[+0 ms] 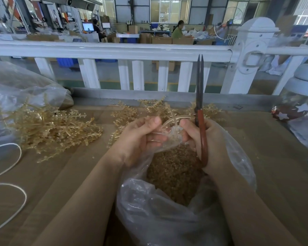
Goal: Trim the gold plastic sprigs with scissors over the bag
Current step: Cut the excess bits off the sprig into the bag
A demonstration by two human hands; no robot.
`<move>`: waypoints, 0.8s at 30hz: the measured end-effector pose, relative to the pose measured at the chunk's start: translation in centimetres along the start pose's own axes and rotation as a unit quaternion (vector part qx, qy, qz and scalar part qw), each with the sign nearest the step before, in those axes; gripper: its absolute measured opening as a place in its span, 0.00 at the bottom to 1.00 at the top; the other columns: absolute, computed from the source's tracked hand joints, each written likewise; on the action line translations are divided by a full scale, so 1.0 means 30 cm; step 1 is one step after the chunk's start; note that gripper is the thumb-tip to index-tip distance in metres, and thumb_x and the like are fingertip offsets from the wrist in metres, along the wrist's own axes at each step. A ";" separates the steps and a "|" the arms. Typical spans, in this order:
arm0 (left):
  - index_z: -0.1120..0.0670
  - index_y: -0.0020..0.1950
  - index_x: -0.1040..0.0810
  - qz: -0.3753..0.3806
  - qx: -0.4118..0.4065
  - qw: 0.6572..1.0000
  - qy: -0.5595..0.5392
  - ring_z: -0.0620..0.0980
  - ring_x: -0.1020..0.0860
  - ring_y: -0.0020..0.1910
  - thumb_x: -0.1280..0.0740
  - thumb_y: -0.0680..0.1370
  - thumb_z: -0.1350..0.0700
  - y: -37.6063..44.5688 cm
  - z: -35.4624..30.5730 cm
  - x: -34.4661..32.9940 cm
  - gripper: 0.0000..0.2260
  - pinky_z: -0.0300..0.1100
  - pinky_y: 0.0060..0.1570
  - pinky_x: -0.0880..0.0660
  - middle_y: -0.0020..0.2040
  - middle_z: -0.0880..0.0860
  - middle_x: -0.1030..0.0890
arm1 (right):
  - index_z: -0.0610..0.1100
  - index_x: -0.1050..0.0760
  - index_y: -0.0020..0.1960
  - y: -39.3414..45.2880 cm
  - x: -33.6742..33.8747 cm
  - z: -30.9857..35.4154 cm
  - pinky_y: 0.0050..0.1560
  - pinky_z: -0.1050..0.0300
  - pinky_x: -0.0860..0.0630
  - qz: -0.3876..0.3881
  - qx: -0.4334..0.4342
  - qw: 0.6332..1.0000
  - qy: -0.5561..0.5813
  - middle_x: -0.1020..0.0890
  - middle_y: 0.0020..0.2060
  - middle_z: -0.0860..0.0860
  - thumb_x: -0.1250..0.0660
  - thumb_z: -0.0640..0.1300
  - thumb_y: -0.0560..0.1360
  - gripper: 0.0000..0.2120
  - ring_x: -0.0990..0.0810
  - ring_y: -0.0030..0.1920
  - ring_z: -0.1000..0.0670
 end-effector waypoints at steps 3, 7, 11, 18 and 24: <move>0.57 0.48 0.20 0.022 0.011 0.998 0.063 0.47 0.18 0.38 0.22 0.66 0.53 -0.008 0.021 -0.030 0.15 0.36 0.38 0.22 0.43 0.54 0.16 | 0.44 0.20 0.33 -0.001 0.008 0.002 0.30 0.71 0.30 -0.006 0.011 1.000 0.014 0.21 0.28 0.49 0.30 0.45 0.79 0.15 0.27 0.25 0.58; 0.56 0.40 0.17 0.016 -0.019 0.998 0.050 0.44 0.19 0.36 0.26 0.68 0.61 -0.010 0.015 -0.045 0.03 0.33 0.36 0.22 0.38 0.53 0.17 | 0.46 0.20 0.32 0.000 0.012 -0.001 0.29 0.70 0.31 -0.013 0.011 1.000 0.017 0.21 0.28 0.49 0.30 0.45 0.79 0.16 0.27 0.25 0.58; 0.51 0.38 0.17 0.008 -0.048 0.997 0.056 0.46 0.18 0.37 0.26 0.70 0.58 -0.005 -0.015 -0.028 0.03 0.36 0.39 0.22 0.39 0.53 0.16 | 0.43 0.21 0.34 0.000 0.022 -0.003 0.28 0.70 0.31 -0.035 -0.007 0.999 0.032 0.22 0.28 0.48 0.29 0.44 0.78 0.14 0.28 0.24 0.58; 0.55 0.42 0.16 -0.012 -0.040 0.999 -0.015 0.43 0.22 0.30 0.28 0.72 0.56 0.001 -0.021 0.005 0.03 0.34 0.34 0.23 0.36 0.51 0.17 | 0.41 0.22 0.38 -0.002 0.046 -0.011 0.27 0.68 0.33 -0.060 -0.030 0.997 0.024 0.24 0.27 0.51 0.28 0.48 0.76 0.13 0.30 0.24 0.57; 0.54 0.41 0.16 -0.094 -0.062 0.989 -0.097 0.42 0.19 0.33 0.29 0.71 0.56 0.000 -0.042 0.069 0.03 0.33 0.36 0.20 0.37 0.50 0.16 | 0.36 0.24 0.36 -0.001 0.041 0.008 0.32 0.63 0.28 -0.071 0.027 0.995 -0.065 0.27 0.25 0.49 0.28 0.62 0.68 0.26 0.28 0.27 0.55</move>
Point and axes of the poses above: each hand's wrist, its own y-axis towards the middle knuckle, its own x-axis out of the back of the hand, z = x × y, the point moved 8 cm from there along y, towards the middle knuckle
